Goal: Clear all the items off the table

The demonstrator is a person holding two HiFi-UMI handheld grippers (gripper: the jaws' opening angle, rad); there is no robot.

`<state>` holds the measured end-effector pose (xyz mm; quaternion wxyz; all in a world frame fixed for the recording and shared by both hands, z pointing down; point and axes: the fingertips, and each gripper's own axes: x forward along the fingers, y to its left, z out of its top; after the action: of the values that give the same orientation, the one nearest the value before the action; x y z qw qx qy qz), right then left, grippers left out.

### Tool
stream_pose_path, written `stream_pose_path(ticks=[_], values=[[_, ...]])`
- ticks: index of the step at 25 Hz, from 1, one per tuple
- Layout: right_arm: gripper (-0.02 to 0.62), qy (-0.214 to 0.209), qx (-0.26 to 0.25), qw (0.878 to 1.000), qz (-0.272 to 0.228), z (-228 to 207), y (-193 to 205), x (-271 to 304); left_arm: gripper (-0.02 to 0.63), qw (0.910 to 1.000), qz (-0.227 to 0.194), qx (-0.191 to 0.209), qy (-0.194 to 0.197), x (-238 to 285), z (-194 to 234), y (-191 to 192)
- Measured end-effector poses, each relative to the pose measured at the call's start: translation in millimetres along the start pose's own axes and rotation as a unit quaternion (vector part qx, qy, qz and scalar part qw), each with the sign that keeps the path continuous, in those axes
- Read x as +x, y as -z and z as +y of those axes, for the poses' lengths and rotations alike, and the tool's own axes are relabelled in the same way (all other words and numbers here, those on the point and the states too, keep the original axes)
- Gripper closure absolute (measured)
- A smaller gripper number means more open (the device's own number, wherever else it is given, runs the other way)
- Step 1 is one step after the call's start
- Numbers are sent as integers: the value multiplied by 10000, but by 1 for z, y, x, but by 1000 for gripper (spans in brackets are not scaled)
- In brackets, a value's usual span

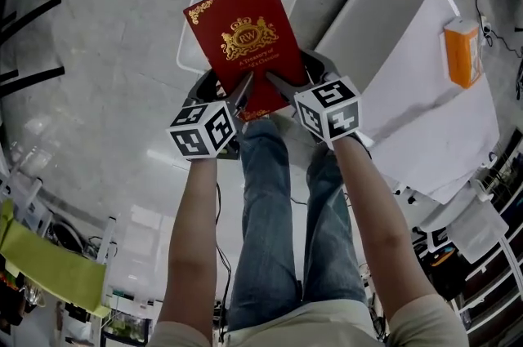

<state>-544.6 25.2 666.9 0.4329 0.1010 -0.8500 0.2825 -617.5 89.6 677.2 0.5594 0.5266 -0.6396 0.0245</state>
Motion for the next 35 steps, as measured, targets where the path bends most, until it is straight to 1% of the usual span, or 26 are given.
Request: stream_pose_path(ticks=[6, 11, 20, 23, 26, 29, 31, 33, 35], values=[[275, -24, -12, 9997, 247, -8, 12, 36, 254, 9997, 175, -143, -79, 23, 29, 11], [275, 12, -23, 9992, 409, -18, 21, 59, 253, 9993, 292, -145, -186, 42, 45, 17], [278, 71, 154, 9977, 662, -29, 46, 79, 255, 9975, 618, -251, -251, 63, 59, 39], [279, 108, 190, 9971, 733, -32, 54, 84, 255, 9960, 740, -408, -283, 69, 65, 48], [281, 138, 252, 9967, 754, -34, 58, 89, 256, 9952, 769, -497, -359, 74, 70, 51], [281, 137, 346, 9963, 781, -34, 61, 94, 259, 9947, 776, -494, -463, 76, 74, 54], [279, 146, 275, 9963, 802, -34, 63, 95, 259, 9945, 806, -439, -509, 77, 75, 57], [290, 145, 131, 9970, 754, -32, 60, 97, 264, 9947, 827, -272, -554, 77, 76, 59], [290, 124, 161, 9980, 594, -30, 52, 98, 271, 9948, 804, -140, -609, 77, 76, 58]])
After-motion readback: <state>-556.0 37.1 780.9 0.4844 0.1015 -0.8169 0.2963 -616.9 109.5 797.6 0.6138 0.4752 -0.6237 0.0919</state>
